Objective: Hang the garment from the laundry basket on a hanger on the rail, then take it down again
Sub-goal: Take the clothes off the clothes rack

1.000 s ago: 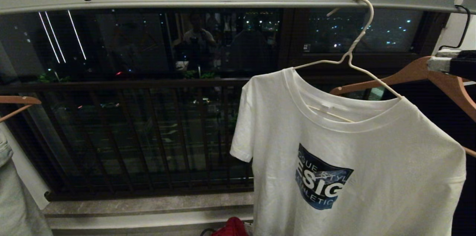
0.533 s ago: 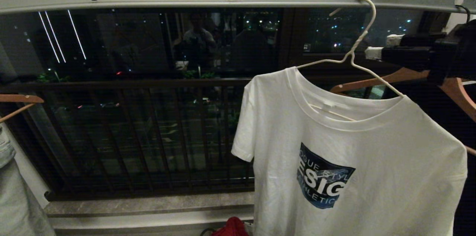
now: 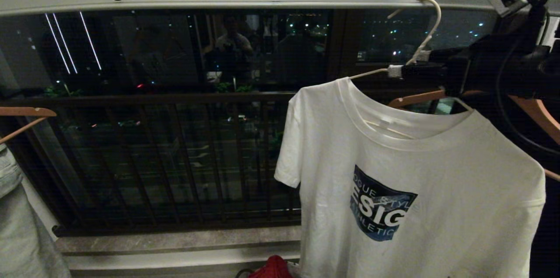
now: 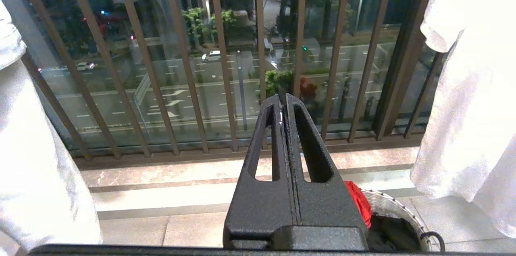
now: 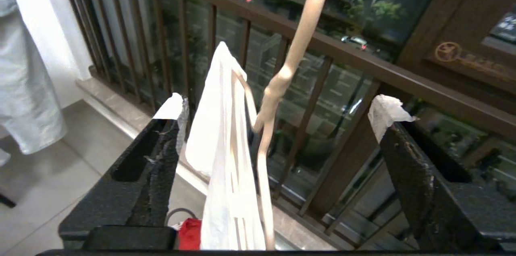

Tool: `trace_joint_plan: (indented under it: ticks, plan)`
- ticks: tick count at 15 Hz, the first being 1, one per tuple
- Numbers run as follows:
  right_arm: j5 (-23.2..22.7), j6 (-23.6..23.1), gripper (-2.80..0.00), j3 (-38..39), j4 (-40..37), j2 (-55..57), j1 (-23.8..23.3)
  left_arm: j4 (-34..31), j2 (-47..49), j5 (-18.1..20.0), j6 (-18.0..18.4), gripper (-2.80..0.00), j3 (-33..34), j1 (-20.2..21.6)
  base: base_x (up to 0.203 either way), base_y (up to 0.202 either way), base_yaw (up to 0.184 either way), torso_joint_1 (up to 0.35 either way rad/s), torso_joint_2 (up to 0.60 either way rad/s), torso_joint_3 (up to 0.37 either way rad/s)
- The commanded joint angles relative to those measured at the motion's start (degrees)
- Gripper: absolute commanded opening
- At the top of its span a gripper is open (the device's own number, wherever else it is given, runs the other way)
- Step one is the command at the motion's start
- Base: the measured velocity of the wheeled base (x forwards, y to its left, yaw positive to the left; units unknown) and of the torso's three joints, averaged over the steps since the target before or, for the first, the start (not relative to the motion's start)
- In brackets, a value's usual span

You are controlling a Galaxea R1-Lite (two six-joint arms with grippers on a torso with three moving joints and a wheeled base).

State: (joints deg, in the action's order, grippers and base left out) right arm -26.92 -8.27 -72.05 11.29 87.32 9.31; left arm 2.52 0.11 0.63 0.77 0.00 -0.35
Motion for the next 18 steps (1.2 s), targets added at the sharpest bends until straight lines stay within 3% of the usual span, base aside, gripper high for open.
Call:
trace_joint_plan:
  ticks: [1,2,3,18]
  plan:
    - [-0.2,0.0,0.00,-2.0,0.0,3.4,0.4,0.0,0.0,0.0,0.0,-2.80,0.8,0.0,0.000,0.000,0.000,0.000,0.00,0.000]
    - [-0.2,0.2,0.00,-2.7,0.0,3.9,0.4,-0.1,0.0,0.0,0.0,-2.80,0.8,0.0,0.000,0.000,0.000,0.000,0.00,0.000]
    - [-0.2,0.2,-2.80,-3.2,0.0,4.3,0.6,0.0,0.0,0.0,0.0,-2.80,0.8,0.0,0.000,0.000,0.000,0.000,0.00,0.000]
    - [2.7,0.3,-2.80,-5.7,0.0,5.6,4.2,0.0,0.0,0.0,0.0,-2.80,0.8,0.0,0.000,0.000,0.000,0.000,0.00,0.000]
